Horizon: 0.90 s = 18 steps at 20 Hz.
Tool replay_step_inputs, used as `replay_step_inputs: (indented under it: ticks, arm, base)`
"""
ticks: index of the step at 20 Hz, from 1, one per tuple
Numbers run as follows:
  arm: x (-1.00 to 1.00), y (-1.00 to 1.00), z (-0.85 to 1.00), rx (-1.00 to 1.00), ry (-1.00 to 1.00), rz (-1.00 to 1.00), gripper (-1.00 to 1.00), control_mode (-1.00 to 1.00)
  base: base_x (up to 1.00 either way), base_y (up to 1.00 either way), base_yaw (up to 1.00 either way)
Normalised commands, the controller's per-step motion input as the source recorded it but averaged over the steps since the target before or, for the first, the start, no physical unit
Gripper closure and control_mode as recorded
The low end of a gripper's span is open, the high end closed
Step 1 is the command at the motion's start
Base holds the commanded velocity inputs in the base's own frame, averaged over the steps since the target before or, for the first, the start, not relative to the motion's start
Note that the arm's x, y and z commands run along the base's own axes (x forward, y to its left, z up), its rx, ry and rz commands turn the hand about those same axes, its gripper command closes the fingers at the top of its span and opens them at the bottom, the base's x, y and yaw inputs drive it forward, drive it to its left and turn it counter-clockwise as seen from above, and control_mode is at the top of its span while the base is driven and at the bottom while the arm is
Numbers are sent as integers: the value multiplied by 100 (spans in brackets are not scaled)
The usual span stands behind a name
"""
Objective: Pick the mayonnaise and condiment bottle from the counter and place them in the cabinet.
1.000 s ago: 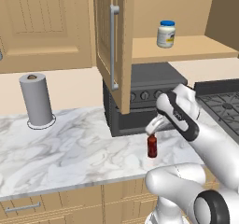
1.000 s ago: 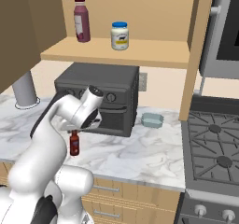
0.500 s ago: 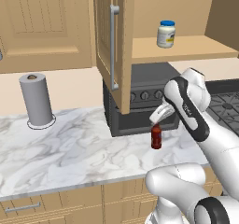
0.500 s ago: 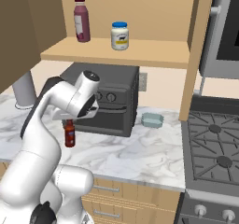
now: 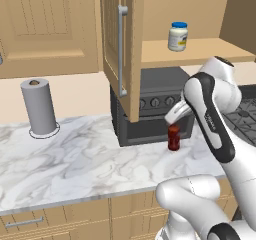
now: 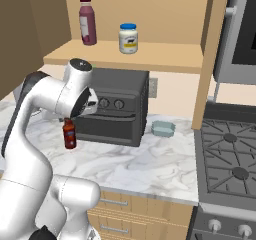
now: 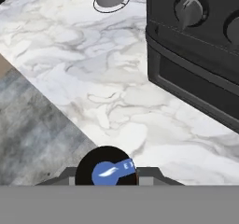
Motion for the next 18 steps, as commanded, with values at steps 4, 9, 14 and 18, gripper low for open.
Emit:
replay_step_inputs:
  ticks: [4, 9, 14, 18]
  arm:
    - [-25, 0, 62, -10, -11, -8, 100, -100]
    - [-12, -3, 63, -9, -11, -6, 100, -100]
    - [-2, -12, 66, -6, -12, -5, 100, -100]
    - [-4, -15, 62, -6, -13, -8, 100, -100]
  base:
    - [0, 0, 0]
    - [0, 0, 0]
    - [0, 0, 0]
    - [0, 0, 0]
